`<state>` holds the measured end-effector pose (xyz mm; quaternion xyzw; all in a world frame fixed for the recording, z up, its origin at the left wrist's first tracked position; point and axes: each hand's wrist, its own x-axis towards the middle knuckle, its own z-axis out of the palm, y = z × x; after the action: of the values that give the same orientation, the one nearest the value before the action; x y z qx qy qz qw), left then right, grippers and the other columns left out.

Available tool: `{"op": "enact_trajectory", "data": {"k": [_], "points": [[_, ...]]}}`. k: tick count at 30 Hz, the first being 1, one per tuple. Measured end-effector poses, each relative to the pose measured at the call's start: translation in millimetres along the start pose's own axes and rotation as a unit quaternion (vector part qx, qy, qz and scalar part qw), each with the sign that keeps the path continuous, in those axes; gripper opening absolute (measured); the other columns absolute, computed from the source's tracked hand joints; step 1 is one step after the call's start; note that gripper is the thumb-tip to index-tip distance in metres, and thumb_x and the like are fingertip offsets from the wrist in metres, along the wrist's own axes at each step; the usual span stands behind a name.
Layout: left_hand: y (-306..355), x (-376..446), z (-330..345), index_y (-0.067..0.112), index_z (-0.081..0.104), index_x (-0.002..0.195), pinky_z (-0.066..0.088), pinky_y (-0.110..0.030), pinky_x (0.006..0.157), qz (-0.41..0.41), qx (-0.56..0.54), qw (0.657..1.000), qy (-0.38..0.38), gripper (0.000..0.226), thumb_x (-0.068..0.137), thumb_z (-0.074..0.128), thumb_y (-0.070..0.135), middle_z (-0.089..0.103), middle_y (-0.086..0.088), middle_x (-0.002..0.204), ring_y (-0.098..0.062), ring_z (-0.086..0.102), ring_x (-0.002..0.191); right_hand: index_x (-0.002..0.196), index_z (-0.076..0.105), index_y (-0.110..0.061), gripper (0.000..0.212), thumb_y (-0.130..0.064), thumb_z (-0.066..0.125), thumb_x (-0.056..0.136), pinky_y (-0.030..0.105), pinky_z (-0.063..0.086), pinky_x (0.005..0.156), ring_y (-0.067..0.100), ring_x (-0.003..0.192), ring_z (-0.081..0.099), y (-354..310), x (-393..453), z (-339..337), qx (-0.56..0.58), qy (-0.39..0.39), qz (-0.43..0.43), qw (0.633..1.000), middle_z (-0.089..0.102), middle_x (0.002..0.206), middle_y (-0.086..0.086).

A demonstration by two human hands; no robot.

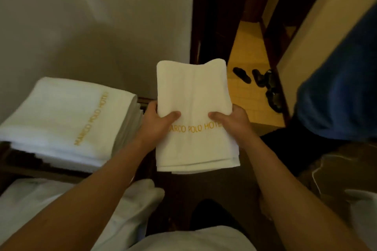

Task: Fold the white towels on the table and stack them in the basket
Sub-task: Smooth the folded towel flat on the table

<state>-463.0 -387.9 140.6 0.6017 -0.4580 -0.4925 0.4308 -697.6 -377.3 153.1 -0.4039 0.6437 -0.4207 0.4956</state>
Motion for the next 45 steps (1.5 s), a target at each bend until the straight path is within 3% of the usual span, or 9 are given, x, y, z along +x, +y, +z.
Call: {"op": "enact_trajectory", "data": {"k": [8, 16, 21, 25, 29, 33, 37, 42, 45], "points": [[24.9, 45.7, -147.1, 0.023, 0.051, 0.127, 0.059, -0.029, 0.075, -0.012, -0.047, 0.959, 0.280, 0.055, 0.084, 0.083, 0.033, 0.067, 0.008, 0.116, -0.011, 0.070, 0.098, 0.103, 0.074, -0.016, 0.026, -0.015, 0.084, 0.080, 0.039, 0.063, 0.077, 0.021, 0.085, 0.077, -124.0, 124.3, 184.0, -0.118, -0.281, -0.076, 0.949, 0.079, 0.093, 0.003], [9.1, 23.8, -227.6, 0.014, 0.058, 0.122, 0.059, -0.032, 0.071, -0.076, -0.108, 0.802, 0.582, 0.050, 0.082, 0.082, 0.030, 0.070, 0.001, 0.109, -0.015, 0.071, 0.092, 0.095, 0.071, -0.003, 0.017, -0.011, 0.081, 0.083, 0.025, 0.055, 0.048, 0.016, 0.062, 0.074, -191.3, 137.8, 364.1, -0.197, -0.519, -0.100, 0.826, 0.076, 0.070, 0.002], [-25.9, 19.3, -209.1, 0.018, 0.053, 0.125, 0.060, -0.046, 0.087, -0.207, -0.109, 0.777, 0.584, 0.062, 0.080, 0.079, 0.051, 0.069, -0.003, 0.117, -0.022, 0.070, 0.098, 0.100, 0.072, -0.011, 0.021, -0.023, 0.081, 0.086, 0.025, 0.059, 0.055, 0.016, 0.072, 0.076, -142.7, 161.5, 386.6, -0.289, -0.597, -0.048, 0.747, 0.078, 0.100, 0.012], [-40.9, 13.0, -163.6, 0.021, 0.047, 0.137, 0.054, -0.039, 0.087, -0.227, -0.051, 0.745, 0.625, 0.068, 0.087, 0.068, 0.062, 0.062, 0.004, 0.118, -0.020, 0.064, 0.102, 0.119, 0.069, -0.014, 0.044, -0.037, 0.082, 0.084, 0.032, 0.061, 0.075, 0.017, 0.090, 0.077, -114.3, 181.5, 381.5, -0.259, -0.617, -0.054, 0.741, 0.077, 0.110, 0.006], [-41.9, 13.0, -133.0, 0.026, 0.044, 0.142, 0.049, -0.035, 0.087, -0.228, -0.015, 0.758, 0.611, 0.069, 0.088, 0.064, 0.065, 0.060, 0.008, 0.117, -0.018, 0.061, 0.102, 0.113, 0.071, -0.023, 0.031, -0.039, 0.079, 0.088, 0.029, 0.060, 0.079, 0.012, 0.093, 0.075, -114.0, 189.7, 365.2, -0.278, -0.636, -0.073, 0.716, 0.077, 0.108, -0.004], [-40.4, 15.1, -121.8, 0.028, 0.044, 0.140, 0.048, -0.033, 0.085, -0.217, 0.009, 0.749, 0.626, 0.063, 0.091, 0.062, 0.063, 0.060, 0.009, 0.115, -0.016, 0.061, 0.100, 0.101, 0.070, -0.027, 0.015, -0.039, 0.072, 0.094, 0.023, 0.055, 0.072, 0.007, 0.088, 0.070, -109.7, 188.7, 348.7, -0.252, -0.608, -0.144, 0.739, 0.073, 0.099, -0.009], [-44.6, 12.7, -116.4, 0.025, 0.042, 0.143, 0.049, -0.035, 0.087, -0.239, 0.003, 0.754, 0.612, 0.070, 0.090, 0.060, 0.067, 0.062, 0.005, 0.122, -0.019, 0.061, 0.104, 0.103, 0.071, -0.022, 0.029, -0.048, 0.075, 0.089, 0.024, 0.054, 0.068, 0.009, 0.088, 0.069, -103.0, 186.2, 338.3, -0.269, -0.572, -0.118, 0.766, 0.073, 0.099, -0.008], [-40.0, 10.6, -117.8, 0.023, 0.038, 0.146, 0.048, -0.034, 0.087, -0.231, -0.026, 0.777, 0.585, 0.069, 0.093, 0.060, 0.061, 0.058, 0.007, 0.122, -0.019, 0.061, 0.107, 0.111, 0.075, -0.021, 0.033, -0.046, 0.073, 0.090, 0.029, 0.058, 0.079, 0.012, 0.091, 0.075, -111.9, 193.1, 321.8, -0.308, -0.632, -0.018, 0.711, 0.078, 0.107, -0.004], [-38.3, 7.7, -118.1, 0.021, 0.038, 0.147, 0.045, -0.023, 0.078, -0.212, -0.040, 0.794, 0.568, 0.066, 0.095, 0.061, 0.056, 0.056, 0.008, 0.124, -0.014, 0.058, 0.106, 0.114, 0.074, -0.014, 0.041, -0.049, 0.071, 0.092, 0.028, 0.053, 0.079, 0.012, 0.087, 0.072, -111.5, 188.8, 316.2, -0.329, -0.564, -0.099, 0.751, 0.075, 0.108, -0.001]]}}
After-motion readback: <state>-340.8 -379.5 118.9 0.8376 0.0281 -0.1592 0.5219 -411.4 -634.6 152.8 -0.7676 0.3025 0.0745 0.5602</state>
